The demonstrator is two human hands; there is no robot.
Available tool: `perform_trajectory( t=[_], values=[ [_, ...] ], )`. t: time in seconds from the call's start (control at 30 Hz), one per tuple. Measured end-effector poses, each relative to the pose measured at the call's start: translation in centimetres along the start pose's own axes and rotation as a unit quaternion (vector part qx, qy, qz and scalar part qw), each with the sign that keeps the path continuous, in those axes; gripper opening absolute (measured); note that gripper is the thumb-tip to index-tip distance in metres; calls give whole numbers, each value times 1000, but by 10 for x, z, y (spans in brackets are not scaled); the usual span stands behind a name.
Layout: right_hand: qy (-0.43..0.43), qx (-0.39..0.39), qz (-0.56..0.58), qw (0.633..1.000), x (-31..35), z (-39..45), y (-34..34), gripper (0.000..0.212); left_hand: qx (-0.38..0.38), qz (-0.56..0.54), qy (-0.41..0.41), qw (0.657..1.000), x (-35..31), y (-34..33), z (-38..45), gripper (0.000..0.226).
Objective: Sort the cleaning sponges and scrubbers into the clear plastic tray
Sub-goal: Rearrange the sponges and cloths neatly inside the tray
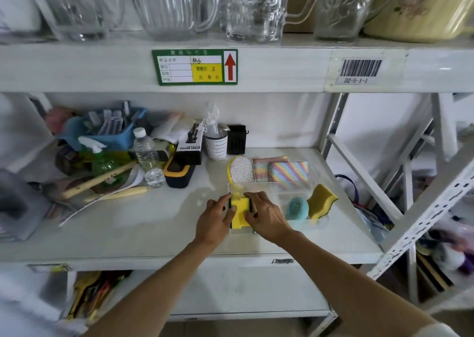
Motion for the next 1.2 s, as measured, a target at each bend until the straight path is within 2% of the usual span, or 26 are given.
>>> perform_trajectory(
  t=[0.3, 0.63, 0.77, 0.9, 1.07, 1.2],
  values=[
    [-23, 1, 24, 999, 0, 8, 5, 51, -11, -87, 43, 995, -8, -3, 6, 38],
    [-38, 14, 25, 999, 3, 21, 10, 53, 3, -90, 94, 992, -5, 2, 28, 38],
    [-70, 5, 41, 997, 0, 30, 14, 47, 42, -92, 103, 990, -13, 9, 36, 34],
    [-89, 5, 54, 995, -4, 36, 16, 33, 76, -79, 118, 987, -15, 5, 42, 42],
    [-82, 20, 62, 995, -5, 38, 12, 33, 108, -75, 137, 982, -13, 0, 47, 46],
    [-86, 24, 76, 993, -10, 35, 13, 36, 127, -117, 129, 977, -12, -4, 47, 30]
  ],
)
Point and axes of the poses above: each hand's wrist, its own z-axis towards the middle knuckle, its own y-axis out of the back of the hand, x = y × z, the point moved 7 cm from there along z, towards the middle knuckle, and after that the axes turned 3 degrees about z, right-handed, at the moved point
